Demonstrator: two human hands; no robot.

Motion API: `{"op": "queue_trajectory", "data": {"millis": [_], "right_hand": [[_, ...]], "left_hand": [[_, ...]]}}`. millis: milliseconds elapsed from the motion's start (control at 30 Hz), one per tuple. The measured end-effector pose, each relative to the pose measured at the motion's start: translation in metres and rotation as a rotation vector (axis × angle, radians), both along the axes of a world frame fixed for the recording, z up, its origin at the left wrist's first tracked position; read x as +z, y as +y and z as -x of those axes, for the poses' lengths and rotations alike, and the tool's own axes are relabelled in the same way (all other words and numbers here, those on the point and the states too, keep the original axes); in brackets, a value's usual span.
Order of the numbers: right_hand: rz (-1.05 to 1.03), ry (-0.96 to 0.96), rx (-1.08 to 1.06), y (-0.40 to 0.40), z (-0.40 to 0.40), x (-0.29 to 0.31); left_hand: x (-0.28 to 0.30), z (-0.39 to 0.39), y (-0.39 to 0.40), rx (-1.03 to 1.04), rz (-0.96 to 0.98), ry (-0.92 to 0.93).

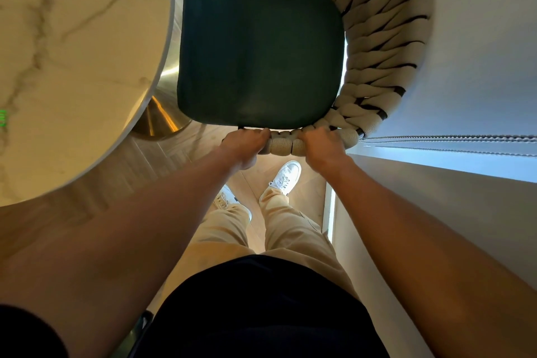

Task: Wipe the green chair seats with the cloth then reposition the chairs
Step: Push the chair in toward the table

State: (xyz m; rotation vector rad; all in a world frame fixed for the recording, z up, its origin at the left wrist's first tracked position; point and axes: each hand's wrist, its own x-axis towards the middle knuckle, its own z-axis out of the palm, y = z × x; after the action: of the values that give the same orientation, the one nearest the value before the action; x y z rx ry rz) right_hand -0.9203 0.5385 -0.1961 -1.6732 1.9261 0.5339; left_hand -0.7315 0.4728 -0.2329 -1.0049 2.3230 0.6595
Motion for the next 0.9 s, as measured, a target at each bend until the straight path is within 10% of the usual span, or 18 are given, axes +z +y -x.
{"op": "queue_trajectory", "data": {"millis": [900], "right_hand": [[-0.049, -0.277, 0.359, -0.03, -0.038, 0.053]], "left_hand": [[0.047, -0.076, 0.05, 0.552, 0.025, 0.111]]}}
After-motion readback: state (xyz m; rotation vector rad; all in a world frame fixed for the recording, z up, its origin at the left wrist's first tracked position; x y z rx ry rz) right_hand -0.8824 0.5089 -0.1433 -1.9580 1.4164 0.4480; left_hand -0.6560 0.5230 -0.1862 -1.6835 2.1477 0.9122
